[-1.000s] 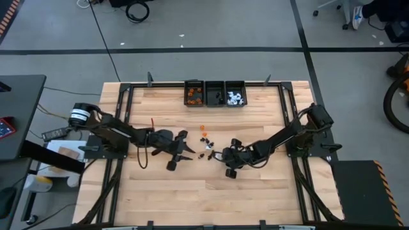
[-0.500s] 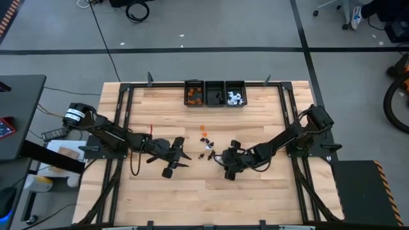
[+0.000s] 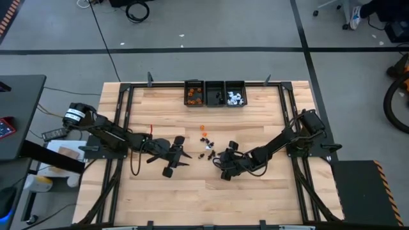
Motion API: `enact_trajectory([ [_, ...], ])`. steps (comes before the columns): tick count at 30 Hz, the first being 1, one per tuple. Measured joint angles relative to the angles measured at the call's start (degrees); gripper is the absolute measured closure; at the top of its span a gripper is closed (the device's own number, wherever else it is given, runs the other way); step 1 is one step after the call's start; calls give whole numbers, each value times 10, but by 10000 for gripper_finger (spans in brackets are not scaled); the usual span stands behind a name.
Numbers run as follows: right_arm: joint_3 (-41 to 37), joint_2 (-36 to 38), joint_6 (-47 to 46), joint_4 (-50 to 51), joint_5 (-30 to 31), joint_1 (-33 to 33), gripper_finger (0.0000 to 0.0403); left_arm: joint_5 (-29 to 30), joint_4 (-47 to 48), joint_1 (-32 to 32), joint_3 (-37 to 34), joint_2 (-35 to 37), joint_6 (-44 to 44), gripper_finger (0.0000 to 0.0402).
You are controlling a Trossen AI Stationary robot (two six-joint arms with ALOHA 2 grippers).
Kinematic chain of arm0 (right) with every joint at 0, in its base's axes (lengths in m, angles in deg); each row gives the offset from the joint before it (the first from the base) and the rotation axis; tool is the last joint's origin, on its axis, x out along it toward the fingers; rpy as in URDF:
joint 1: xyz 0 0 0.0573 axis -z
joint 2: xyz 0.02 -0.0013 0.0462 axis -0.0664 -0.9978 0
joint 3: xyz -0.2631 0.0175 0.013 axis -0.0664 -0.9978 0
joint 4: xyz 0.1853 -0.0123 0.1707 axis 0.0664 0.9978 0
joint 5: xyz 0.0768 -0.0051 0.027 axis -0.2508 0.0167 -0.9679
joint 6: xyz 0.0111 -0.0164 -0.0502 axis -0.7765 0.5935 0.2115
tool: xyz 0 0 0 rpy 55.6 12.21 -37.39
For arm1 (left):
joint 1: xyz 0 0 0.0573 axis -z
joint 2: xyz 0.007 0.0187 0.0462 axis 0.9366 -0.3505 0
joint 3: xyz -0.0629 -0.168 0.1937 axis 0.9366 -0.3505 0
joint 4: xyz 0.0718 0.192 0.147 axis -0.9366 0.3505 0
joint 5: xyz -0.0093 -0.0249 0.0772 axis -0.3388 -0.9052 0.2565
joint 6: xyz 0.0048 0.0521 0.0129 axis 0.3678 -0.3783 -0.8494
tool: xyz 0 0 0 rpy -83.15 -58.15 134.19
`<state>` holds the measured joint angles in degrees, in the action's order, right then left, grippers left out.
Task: Sort game pieces by color
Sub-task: Put the white game piece into the right black basket
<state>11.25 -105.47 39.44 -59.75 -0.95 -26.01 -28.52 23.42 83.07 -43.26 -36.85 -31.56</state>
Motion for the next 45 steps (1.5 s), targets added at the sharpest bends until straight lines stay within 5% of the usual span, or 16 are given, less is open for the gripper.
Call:
enact_trajectory([
  [12,0,13,-15,18,-33,4,328,1,-8,0,0,0,-52,271],
  [24,-3,115,-61,171,-34,57,327,-1,-9,-14,0,0,-65,271],
  [31,-2,203,-47,285,-38,167,326,-1,-9,-30,0,0,-31,271],
  [40,7,223,61,237,-88,378,326,0,-3,-27,0,0,-28,271],
  [45,42,215,92,242,-109,444,325,0,0,-27,0,0,-40,271],
])
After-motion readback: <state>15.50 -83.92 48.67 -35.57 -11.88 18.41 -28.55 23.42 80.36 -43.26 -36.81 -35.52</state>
